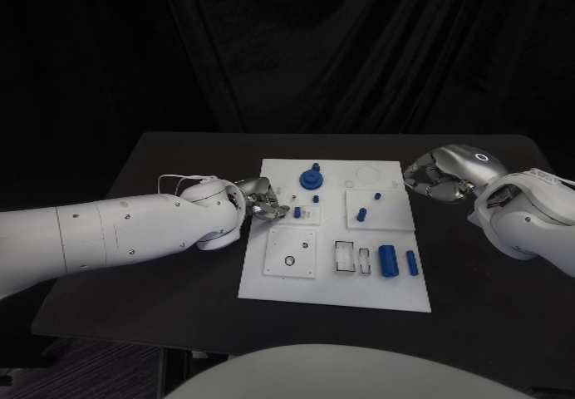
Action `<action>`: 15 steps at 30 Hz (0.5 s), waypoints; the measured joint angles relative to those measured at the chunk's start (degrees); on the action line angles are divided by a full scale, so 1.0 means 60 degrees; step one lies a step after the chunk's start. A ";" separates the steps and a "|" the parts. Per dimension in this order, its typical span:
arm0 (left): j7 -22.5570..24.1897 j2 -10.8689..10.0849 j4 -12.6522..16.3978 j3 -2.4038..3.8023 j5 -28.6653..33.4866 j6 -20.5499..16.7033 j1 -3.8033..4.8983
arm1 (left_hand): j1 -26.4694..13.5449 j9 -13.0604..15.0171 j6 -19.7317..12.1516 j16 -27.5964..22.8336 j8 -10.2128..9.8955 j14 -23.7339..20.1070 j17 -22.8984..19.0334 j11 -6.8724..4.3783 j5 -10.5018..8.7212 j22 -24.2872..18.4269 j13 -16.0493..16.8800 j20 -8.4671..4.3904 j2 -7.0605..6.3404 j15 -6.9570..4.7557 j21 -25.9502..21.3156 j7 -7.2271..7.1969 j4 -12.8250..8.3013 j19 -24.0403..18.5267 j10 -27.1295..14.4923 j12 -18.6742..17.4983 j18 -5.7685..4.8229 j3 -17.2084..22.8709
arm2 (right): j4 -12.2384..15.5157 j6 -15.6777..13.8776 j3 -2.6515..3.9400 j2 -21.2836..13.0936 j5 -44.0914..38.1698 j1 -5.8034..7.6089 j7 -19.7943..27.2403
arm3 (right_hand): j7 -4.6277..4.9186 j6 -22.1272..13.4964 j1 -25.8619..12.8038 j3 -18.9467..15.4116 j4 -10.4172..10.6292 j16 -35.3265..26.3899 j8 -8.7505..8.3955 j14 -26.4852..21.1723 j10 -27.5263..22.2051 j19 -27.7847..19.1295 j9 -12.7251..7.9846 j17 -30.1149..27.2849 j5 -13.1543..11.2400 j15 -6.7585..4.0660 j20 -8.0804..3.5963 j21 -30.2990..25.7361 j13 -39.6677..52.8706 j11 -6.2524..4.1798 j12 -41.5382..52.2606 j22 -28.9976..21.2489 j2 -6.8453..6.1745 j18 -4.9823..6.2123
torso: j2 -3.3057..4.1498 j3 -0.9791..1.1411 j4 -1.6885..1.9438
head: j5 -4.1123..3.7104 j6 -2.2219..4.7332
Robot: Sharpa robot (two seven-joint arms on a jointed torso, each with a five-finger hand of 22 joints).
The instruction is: Assemble the parts on the task board
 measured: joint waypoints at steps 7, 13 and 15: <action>0.0063 0.0014 -0.0026 -0.0004 0.0000 -0.0047 -0.0038 | -0.0451 -0.0003 -0.0004 0.0000 0.0042 0.0000 0.0000 0.0000 -0.1067 0.0000 0.0000 0.0000 0.0197 0.0000 -0.0039 0.0003 0.0030 0.0000 0.0000 0.0000 0.0000 -0.0654 | 0.0000 0.0008 0.0000 0.0000 0.0000 0.0000 -0.0008 | 0.0000 0.0000 0.0000 0.0000 0.0000 0.0000 0.0000 0.0000 0.0000 0.0000 0.0001 0.0000 0.0000 0.0000 0.0000 0.0000 0.0000 0.0000 0.0000 -0.0001 0.0000 0.0000 | 0.0004 0.0003 0.0000 | 0.0006 0.0000; 0.0109 0.0017 -0.0037 -0.0003 0.0001 -0.0079 -0.0050 | -0.0752 -0.0002 -0.0036 0.0000 -0.0030 0.0000 0.0000 0.0000 -0.1331 0.0000 -0.0001 0.0000 0.0301 0.0000 -0.0039 0.0037 0.0045 0.0000 0.0000 0.0000 0.0000 -0.1096 | -0.0001 0.0018 0.0000 0.0000 0.0000 0.0000 -0.0016 | 0.0000 0.0000 0.0000 0.0026 -0.0026 0.0000 0.0000 0.0000 0.0000 0.0000 0.0001 0.0000 0.0046 0.0000 0.0000 0.0000 0.0000 0.0000 0.0000 -0.0001 0.0000 0.0000 | 0.0005 0.0003 -0.0001 | 0.0010 0.0000; 0.0132 0.0024 -0.0040 -0.0003 0.0003 -0.0089 -0.0056 | -0.0863 -0.0003 -0.0036 0.0000 -0.0102 0.0000 0.0000 0.0000 -0.1333 0.0000 -0.0001 0.0000 0.0307 0.0000 -0.0039 0.0036 0.0051 0.0000 0.0000 0.0000 0.0000 -0.1255 | -0.0001 0.0022 0.0000 0.0000 0.0000 0.0000 -0.0019 | 0.0000 0.0000 0.0000 0.0026 -0.0026 0.0000 0.0000 0.0000 0.0000 0.0000 0.0001 0.0000 0.0045 0.0000 0.0000 0.0000 0.0000 0.0000 0.0000 -0.0002 0.0000 0.0000 | 0.0005 0.0003 -0.0001 | 0.0013 0.0000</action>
